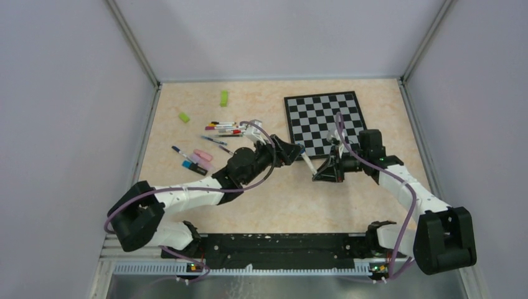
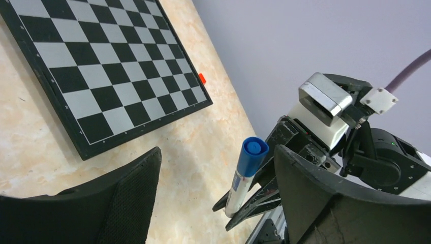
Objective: Open the pen caps
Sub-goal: Open the pen cap from the pen.
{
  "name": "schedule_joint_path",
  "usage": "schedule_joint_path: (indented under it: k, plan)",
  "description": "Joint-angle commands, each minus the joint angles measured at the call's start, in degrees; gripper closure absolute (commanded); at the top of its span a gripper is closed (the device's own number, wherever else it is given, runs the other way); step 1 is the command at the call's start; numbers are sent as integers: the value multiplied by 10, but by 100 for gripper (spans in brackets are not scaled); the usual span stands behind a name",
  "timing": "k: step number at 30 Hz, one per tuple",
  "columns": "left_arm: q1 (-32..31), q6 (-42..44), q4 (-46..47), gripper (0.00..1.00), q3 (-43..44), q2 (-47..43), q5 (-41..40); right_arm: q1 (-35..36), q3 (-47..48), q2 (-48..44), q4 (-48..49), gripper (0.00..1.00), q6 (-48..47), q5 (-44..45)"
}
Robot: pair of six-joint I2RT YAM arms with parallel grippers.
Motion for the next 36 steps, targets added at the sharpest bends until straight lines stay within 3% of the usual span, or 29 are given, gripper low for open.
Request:
schedule_joint_path:
  k: [1,11,23,27,32,36]
  plan:
    - [0,-19,45,19,44,36,23,10,29,8,1,100,-23,-4]
    - [-8,-24,-3,51,89,79,21,11,32,15,8,100,-8,15]
    - [-18,-25,-65,65,112,85,-3,12,32,23,18,100,10,39]
    - [-18,-20,-71,66,116,85,-11,12,33,25,14,100,6,39]
    - [-18,-8,-84,58,121,78,-28,12,33,25,9,100,1,39]
    - [-18,0,-88,58,120,70,-40,12,35,26,8,100,0,38]
